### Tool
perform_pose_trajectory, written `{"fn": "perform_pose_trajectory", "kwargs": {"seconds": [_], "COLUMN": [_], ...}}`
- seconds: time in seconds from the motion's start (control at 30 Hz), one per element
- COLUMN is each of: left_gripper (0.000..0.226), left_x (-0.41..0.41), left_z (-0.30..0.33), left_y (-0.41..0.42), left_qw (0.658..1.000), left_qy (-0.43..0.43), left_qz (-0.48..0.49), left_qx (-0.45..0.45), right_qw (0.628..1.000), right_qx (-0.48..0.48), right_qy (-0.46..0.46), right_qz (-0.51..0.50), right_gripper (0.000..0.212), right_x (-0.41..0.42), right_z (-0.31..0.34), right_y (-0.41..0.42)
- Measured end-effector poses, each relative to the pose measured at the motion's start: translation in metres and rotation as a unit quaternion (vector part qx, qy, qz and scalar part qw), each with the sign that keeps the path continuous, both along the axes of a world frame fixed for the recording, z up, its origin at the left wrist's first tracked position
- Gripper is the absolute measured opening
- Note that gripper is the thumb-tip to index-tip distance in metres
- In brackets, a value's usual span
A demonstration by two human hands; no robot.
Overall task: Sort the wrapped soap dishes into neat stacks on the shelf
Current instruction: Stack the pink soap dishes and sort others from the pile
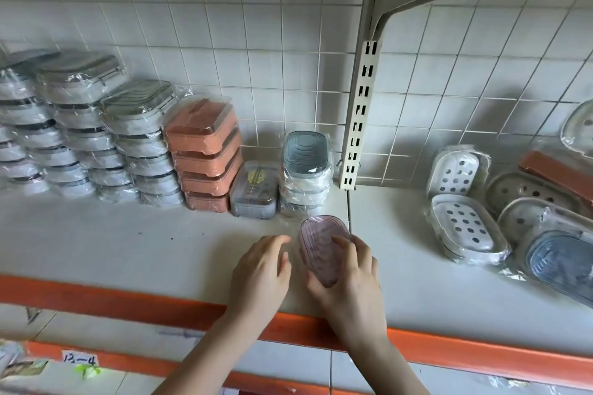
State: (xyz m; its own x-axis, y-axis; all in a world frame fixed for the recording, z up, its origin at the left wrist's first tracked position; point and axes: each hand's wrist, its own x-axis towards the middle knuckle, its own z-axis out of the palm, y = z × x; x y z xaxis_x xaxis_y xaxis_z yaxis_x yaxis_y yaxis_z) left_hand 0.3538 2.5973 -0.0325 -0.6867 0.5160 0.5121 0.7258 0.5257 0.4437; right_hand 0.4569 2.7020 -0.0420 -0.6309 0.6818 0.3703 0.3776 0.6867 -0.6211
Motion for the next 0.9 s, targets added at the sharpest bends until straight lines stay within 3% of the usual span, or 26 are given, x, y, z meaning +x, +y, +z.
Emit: {"fn": "perform_pose_trajectory", "kwargs": {"seconds": [0.37,0.9], "left_gripper": [0.026,0.030], "left_x": [-0.003,-0.024], "left_z": [0.017,0.036], "left_y": [-0.039,-0.152], "left_qw": [0.996,0.982], "left_qy": [0.006,0.022], "left_qz": [0.086,0.187], "left_qx": [-0.036,0.023], "right_qw": [0.993,0.974], "right_qx": [-0.013,0.015], "right_qy": [0.056,0.051], "right_qz": [0.098,0.220], "right_gripper": [0.063,0.068], "right_x": [-0.004,-0.065], "right_z": [0.016,0.043], "right_y": [-0.005,-0.087]}}
